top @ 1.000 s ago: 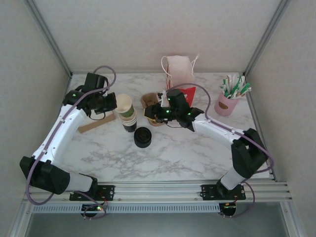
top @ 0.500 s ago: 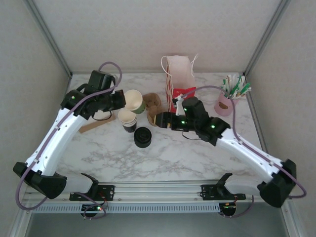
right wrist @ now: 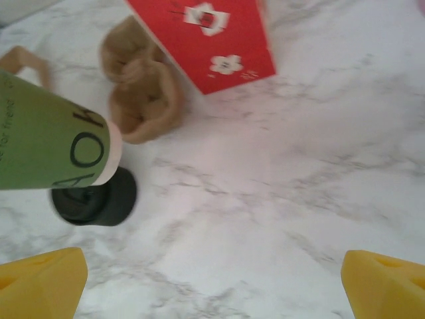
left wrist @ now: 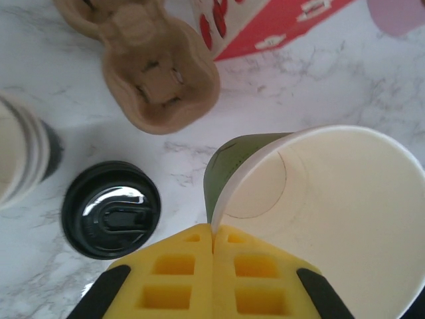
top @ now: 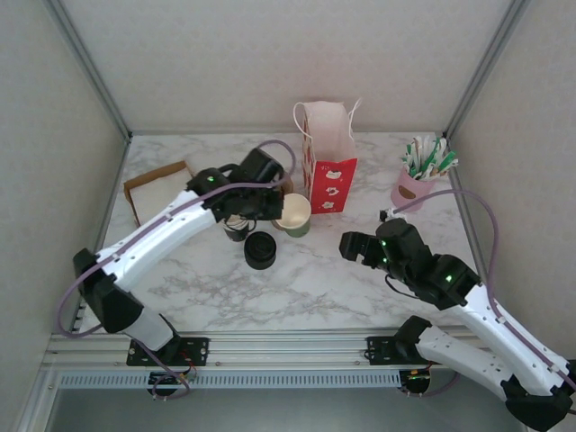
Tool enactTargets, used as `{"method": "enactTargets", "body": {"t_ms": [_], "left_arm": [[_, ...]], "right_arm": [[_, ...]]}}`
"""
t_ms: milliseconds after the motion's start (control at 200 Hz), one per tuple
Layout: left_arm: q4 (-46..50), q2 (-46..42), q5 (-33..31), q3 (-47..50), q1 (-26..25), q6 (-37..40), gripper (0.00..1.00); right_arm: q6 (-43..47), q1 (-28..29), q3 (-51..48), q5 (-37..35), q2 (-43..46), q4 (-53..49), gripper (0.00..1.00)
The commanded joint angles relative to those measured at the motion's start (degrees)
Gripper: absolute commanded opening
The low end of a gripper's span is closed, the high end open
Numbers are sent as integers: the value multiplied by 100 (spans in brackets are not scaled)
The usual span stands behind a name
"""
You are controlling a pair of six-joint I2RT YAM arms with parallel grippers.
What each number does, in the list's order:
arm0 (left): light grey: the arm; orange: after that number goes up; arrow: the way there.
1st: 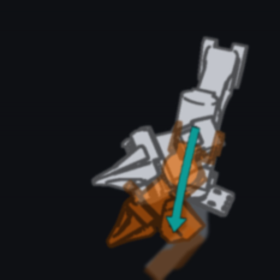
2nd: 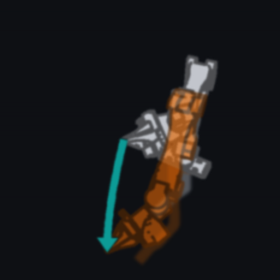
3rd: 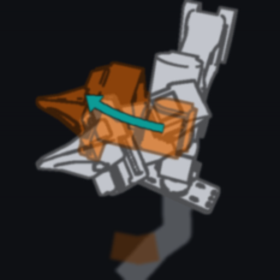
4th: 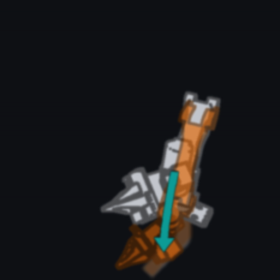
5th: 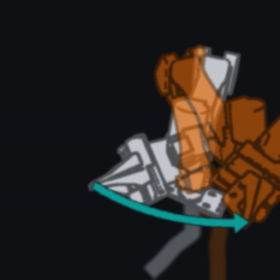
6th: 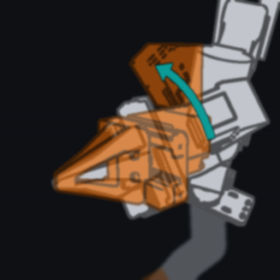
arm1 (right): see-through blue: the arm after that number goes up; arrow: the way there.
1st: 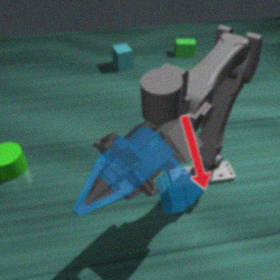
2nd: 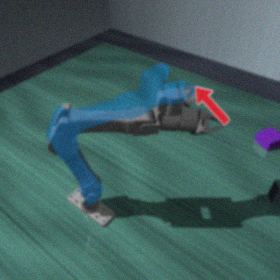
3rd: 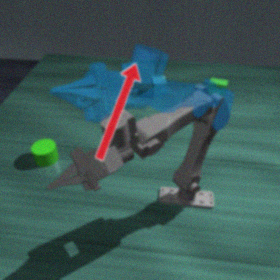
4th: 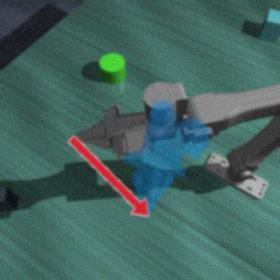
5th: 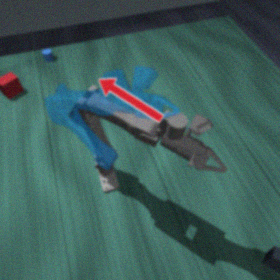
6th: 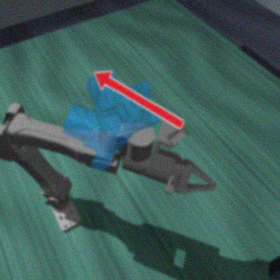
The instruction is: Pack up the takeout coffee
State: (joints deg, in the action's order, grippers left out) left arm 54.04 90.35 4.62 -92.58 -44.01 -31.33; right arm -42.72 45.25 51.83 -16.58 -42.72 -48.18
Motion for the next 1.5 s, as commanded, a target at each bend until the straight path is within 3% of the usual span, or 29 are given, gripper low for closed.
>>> {"method": "enactTargets", "body": {"t_ms": [0,325,881,1111,1367,1492], "left_arm": [[-268,366,-69,-69,-265,-94,0],[-518,1240,-80,62,-672,-101,0],[-940,1401,65,650,-968,-327,0],[-922,1372,5,655,-1021,-387,18],[-850,1208,-86,564,-1031,-444,28],[-815,946,-258,470,-1022,-483,45]], "right_arm": [[-255,-5,-244,-607,122,-430,99],[-416,-20,-512,-627,-26,-314,99],[-386,-52,-626,-469,-237,-28,99],[-351,-74,-647,-409,-263,12,99],[-283,-94,-591,-355,-261,-29,99],[-208,-87,-421,-286,-295,-156,99]]}}
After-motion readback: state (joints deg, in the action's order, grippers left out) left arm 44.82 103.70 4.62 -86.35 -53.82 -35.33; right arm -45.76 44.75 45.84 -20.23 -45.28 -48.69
